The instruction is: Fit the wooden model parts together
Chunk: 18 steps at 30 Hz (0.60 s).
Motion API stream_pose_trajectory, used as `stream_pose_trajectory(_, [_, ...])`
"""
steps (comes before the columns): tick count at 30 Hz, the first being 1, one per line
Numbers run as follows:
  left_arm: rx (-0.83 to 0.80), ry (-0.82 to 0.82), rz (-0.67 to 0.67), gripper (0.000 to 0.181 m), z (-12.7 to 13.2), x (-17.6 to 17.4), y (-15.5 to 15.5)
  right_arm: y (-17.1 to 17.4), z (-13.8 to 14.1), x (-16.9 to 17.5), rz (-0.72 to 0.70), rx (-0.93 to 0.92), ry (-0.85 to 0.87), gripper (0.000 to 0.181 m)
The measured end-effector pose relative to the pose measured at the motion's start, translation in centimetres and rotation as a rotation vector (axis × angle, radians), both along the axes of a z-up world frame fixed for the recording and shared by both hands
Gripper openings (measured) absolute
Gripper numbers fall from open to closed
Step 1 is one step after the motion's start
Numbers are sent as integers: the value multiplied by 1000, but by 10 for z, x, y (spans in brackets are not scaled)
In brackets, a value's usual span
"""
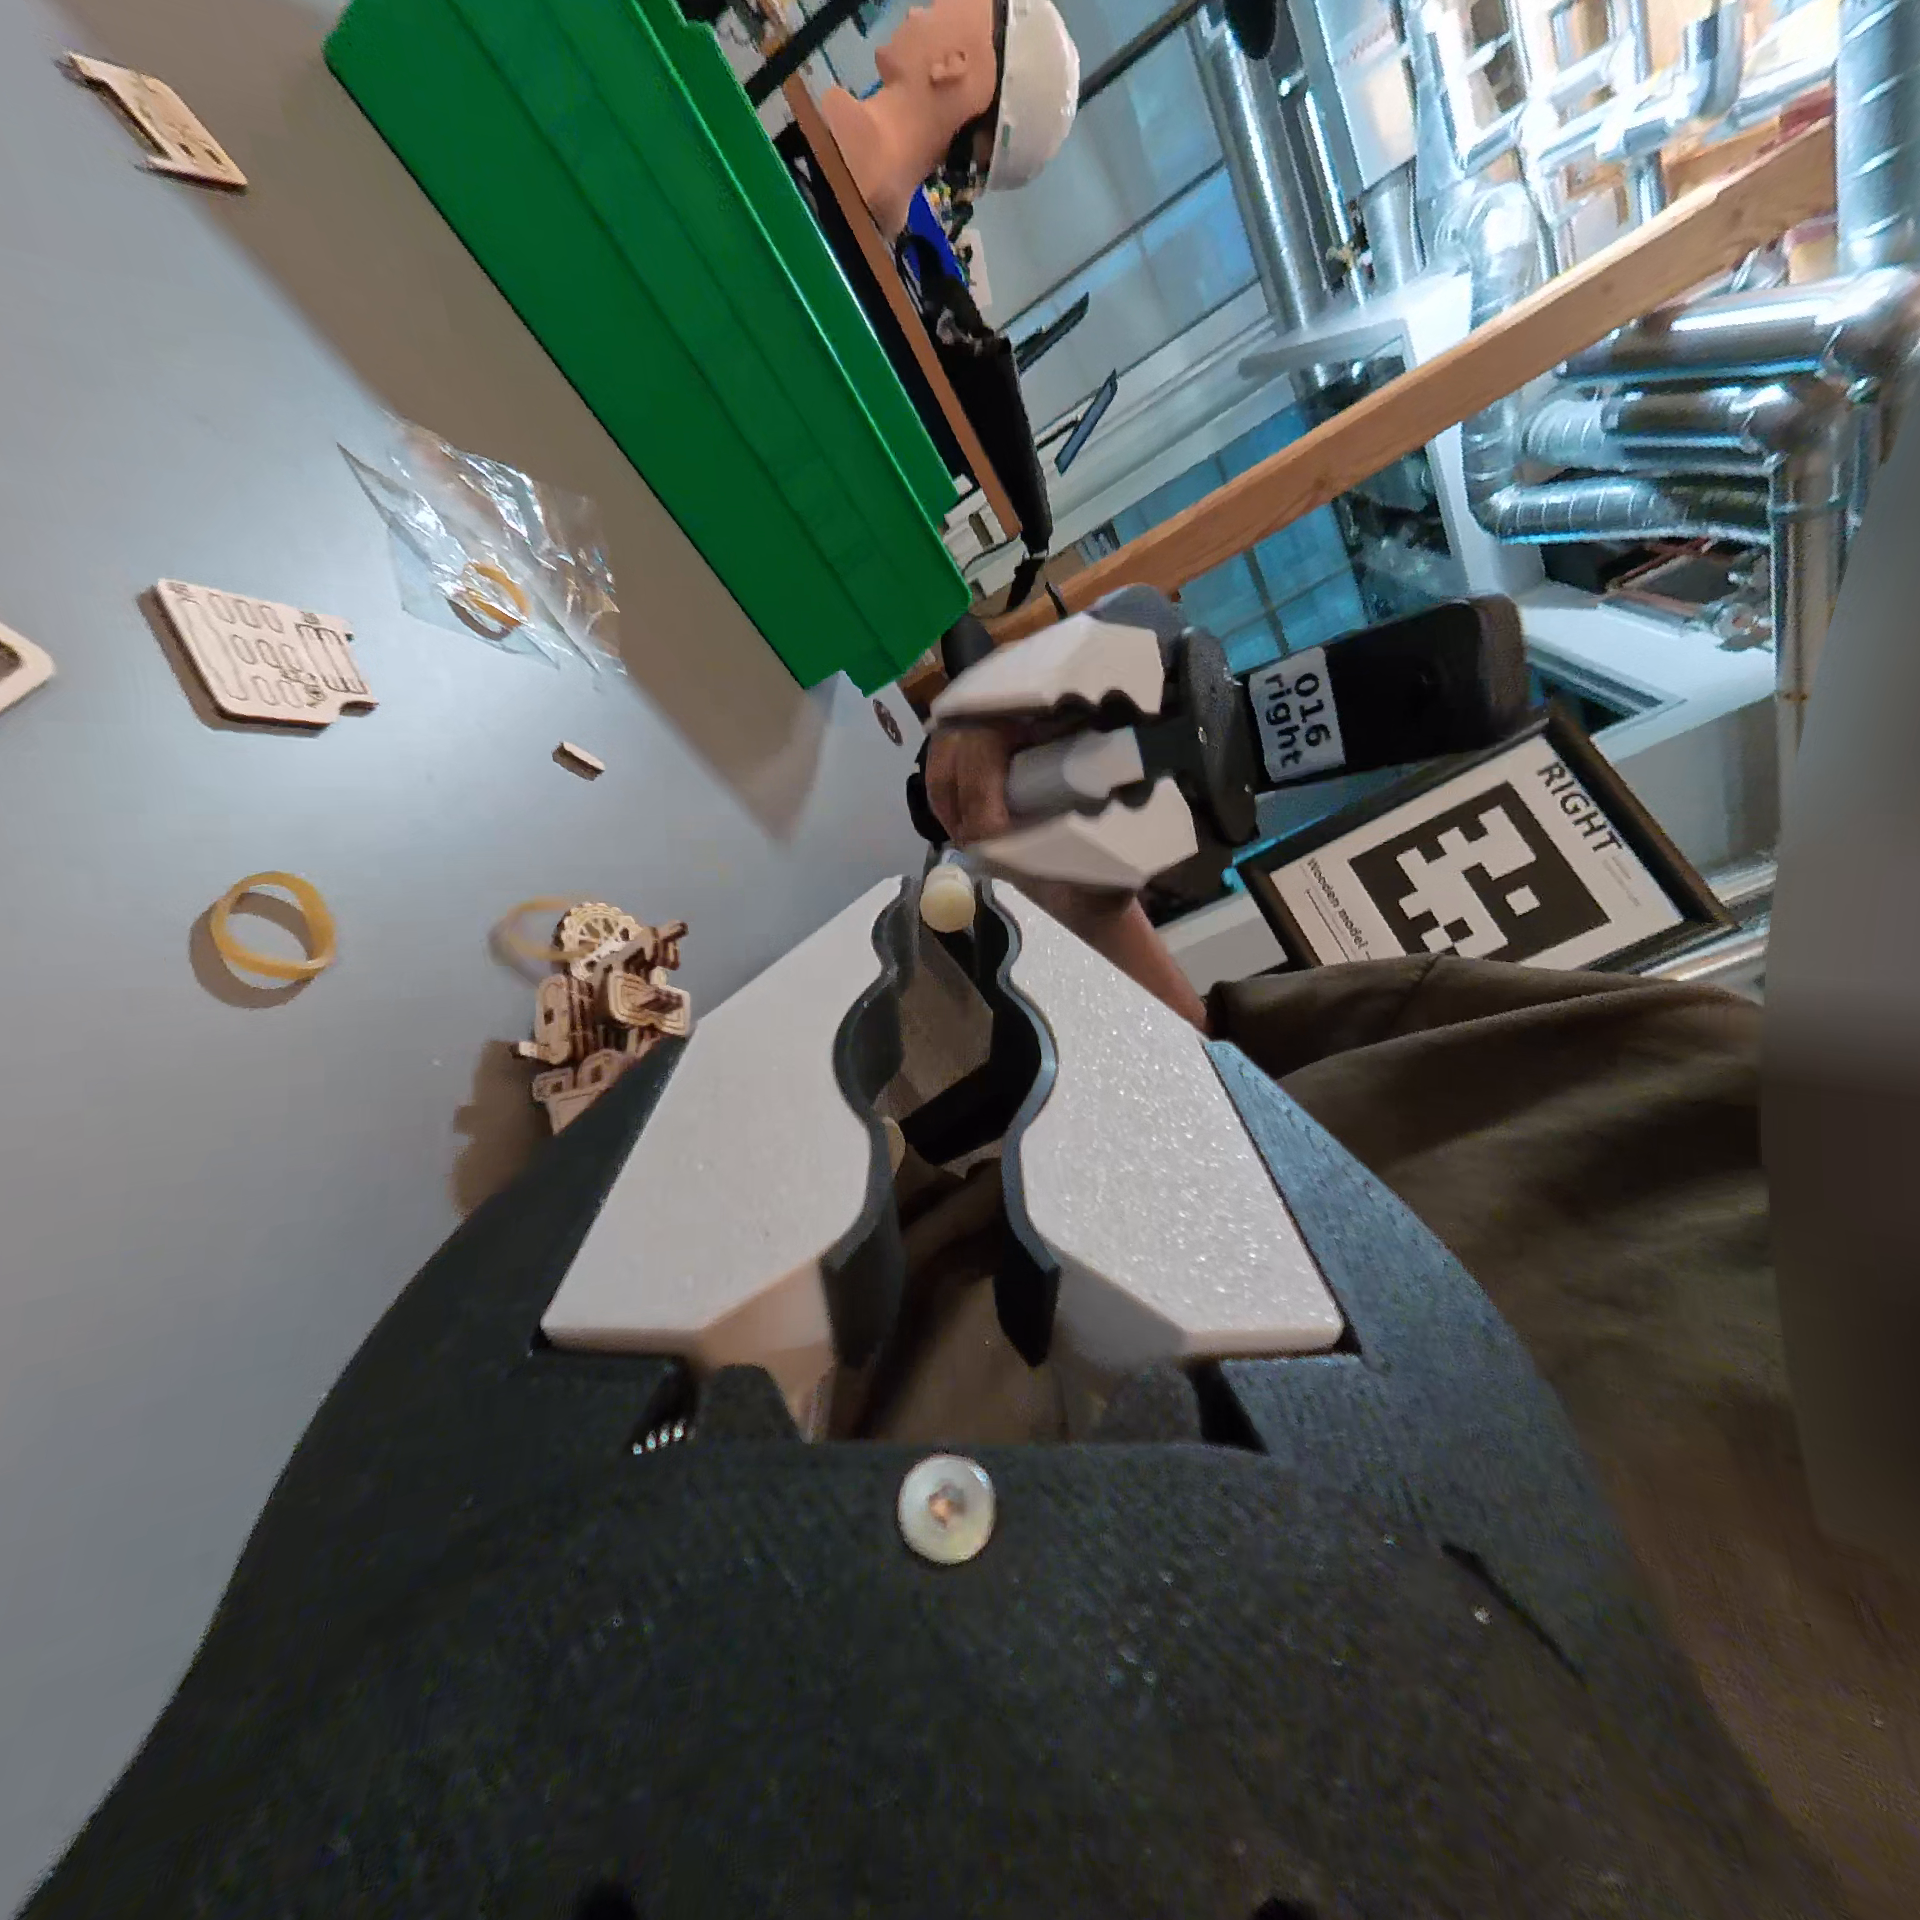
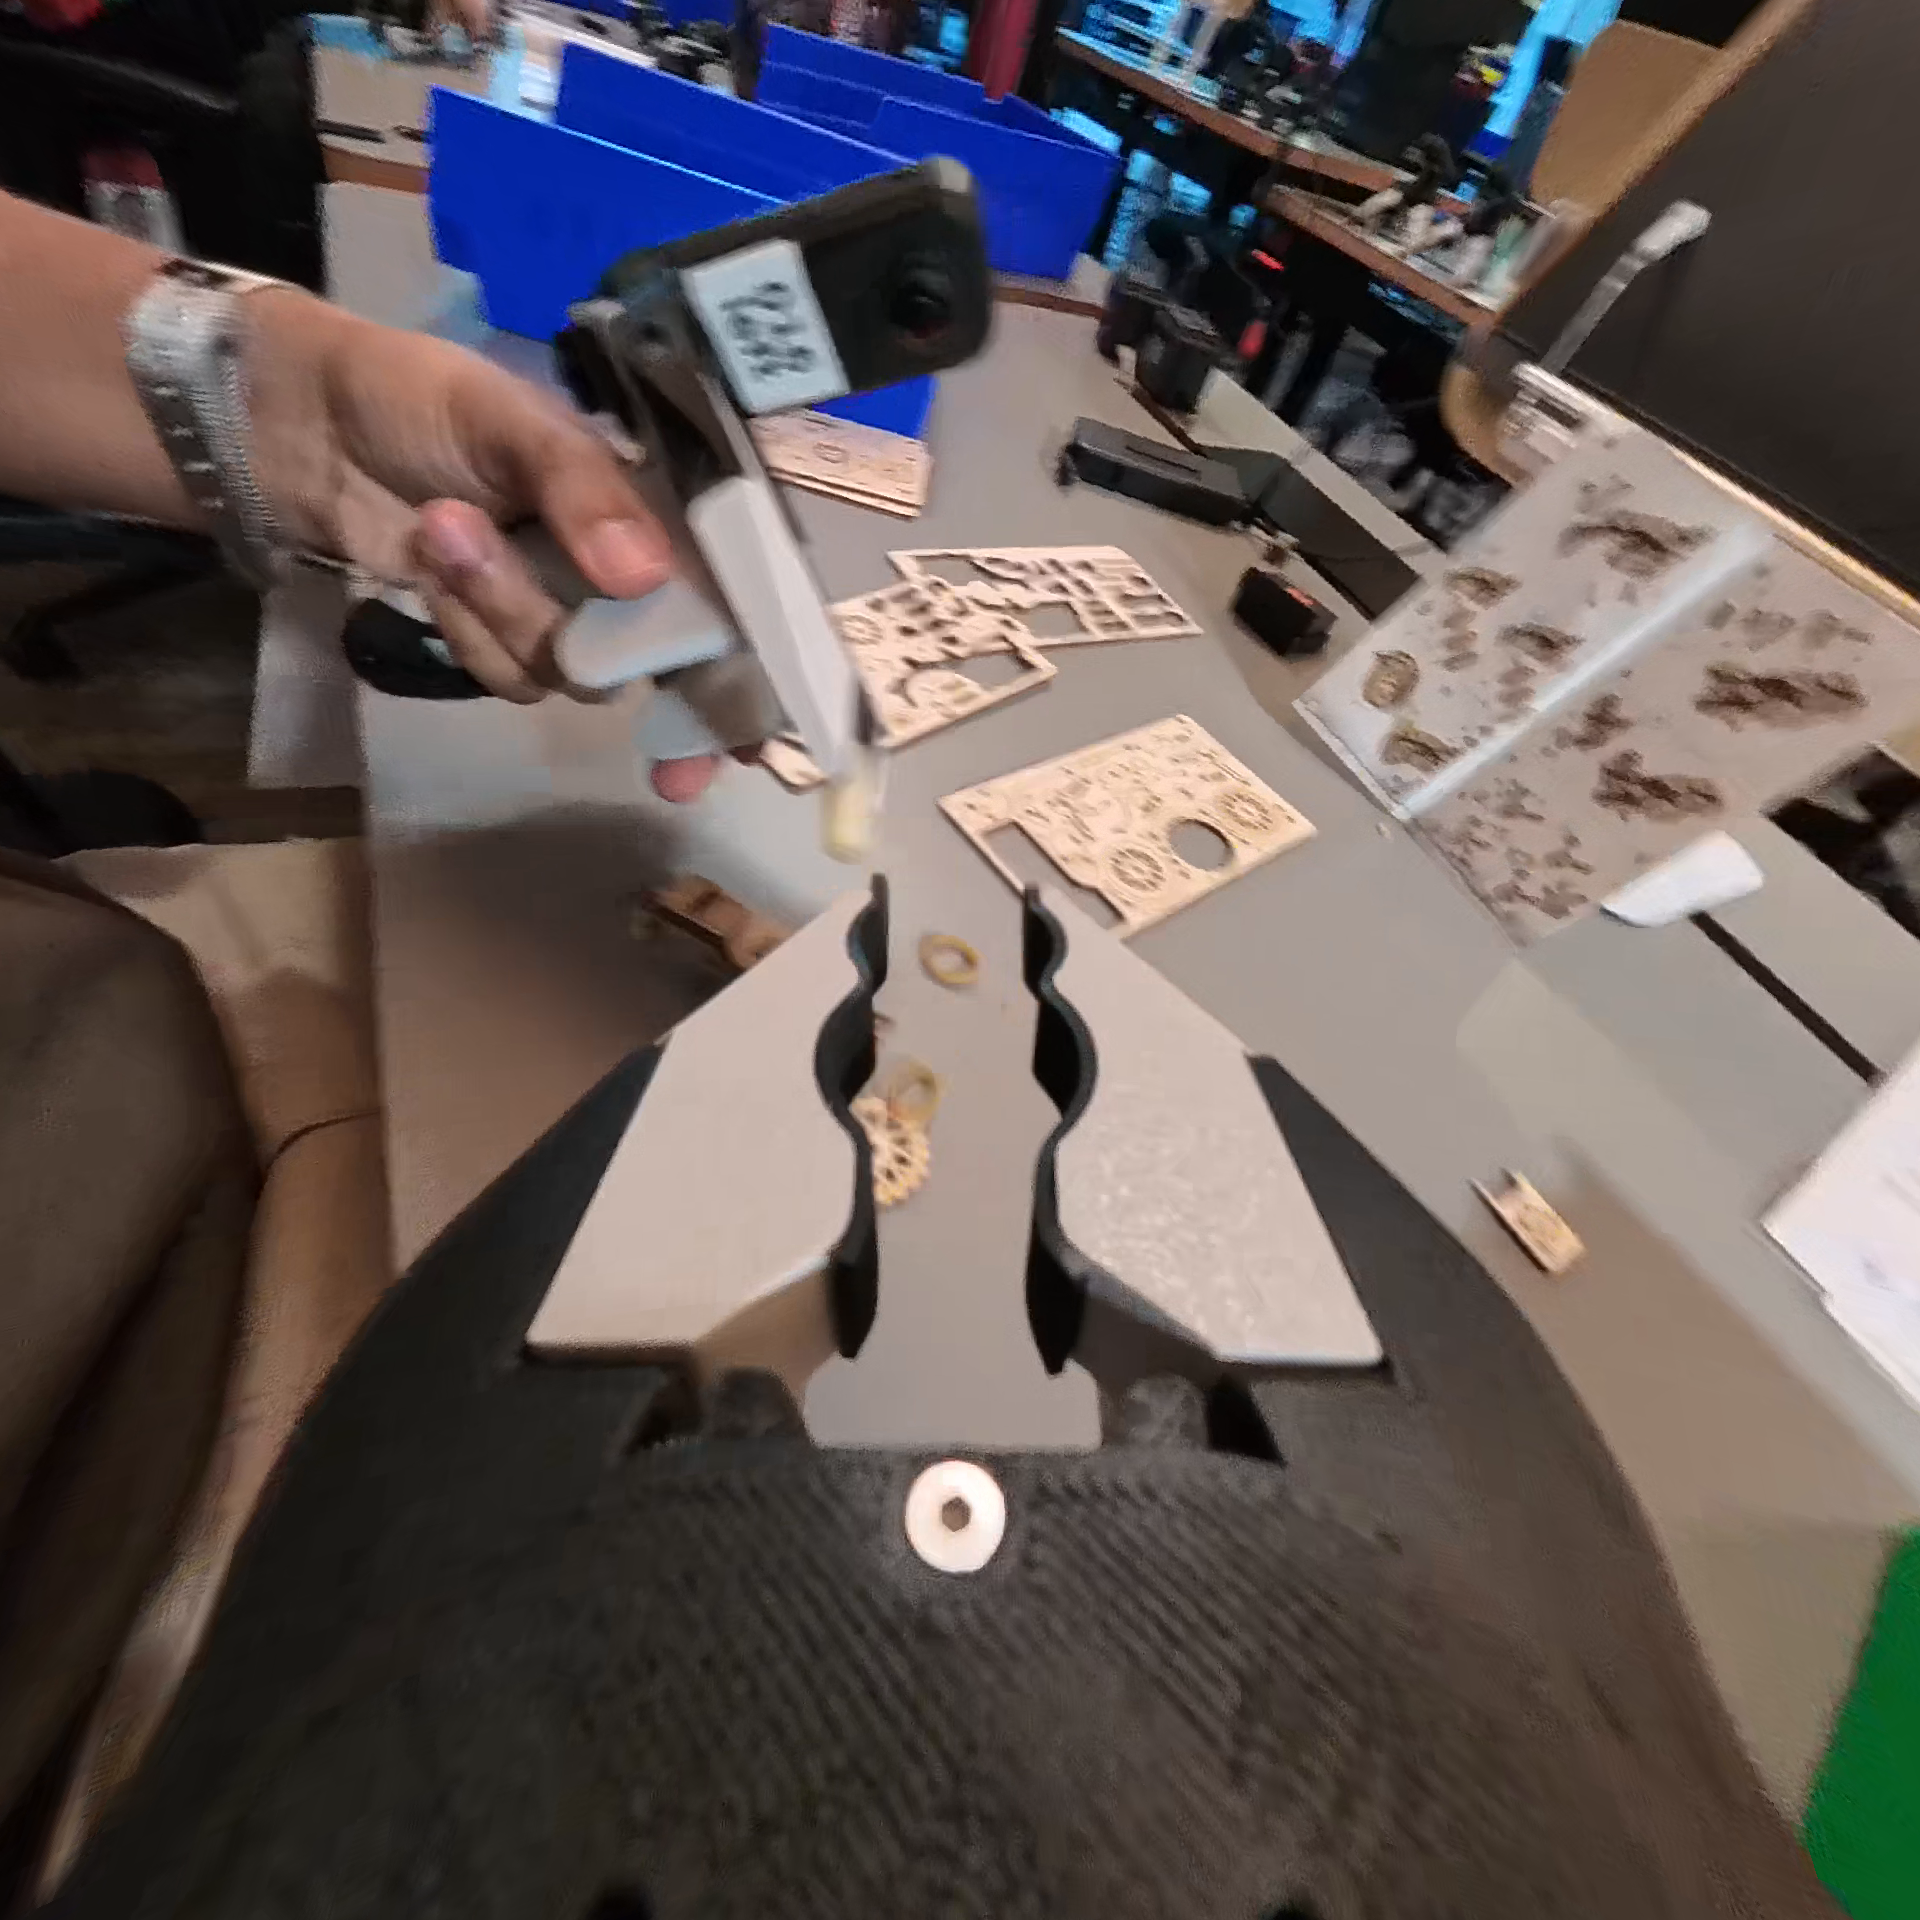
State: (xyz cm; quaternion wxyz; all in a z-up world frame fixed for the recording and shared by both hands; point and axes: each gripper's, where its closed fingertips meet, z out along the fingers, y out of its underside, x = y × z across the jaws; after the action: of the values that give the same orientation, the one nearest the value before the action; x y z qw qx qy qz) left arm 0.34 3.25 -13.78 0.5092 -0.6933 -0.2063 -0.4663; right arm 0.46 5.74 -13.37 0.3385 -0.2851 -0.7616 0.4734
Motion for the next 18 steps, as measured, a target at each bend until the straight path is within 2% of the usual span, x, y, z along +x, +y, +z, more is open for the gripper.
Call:
stream_pose_trajectory(3, [15, -12, 42, 7, -1, -8, -2, 62, -7, -14, -217, -16, -44, 25])
stream_pose_trajectory(5, [34, -17, 70, 7, -1, -15, -4, 87, -18, -15, -287, -78, -127, 29])
stream_pose_trajectory(9, [68, -45, 115, 7, 2, -26, -9, 64, -32, -9, -179, -214, -229, 20])
stream_pose_trajectory(11, [77, -54, 123, 7, 1, -29, -11, 48, -48, -8, -134, -141, -281, 12])
stream_pose_trajectory(15, [91, -73, 120, 7, 1, -31, -12, 27, -85, -17, -74, 64, -386, 13])
stream_pose_trajectory(18, [87, -66, 120, 7, -1, -32, -12, 16, -103, -24, -42, 88, -473, 18])
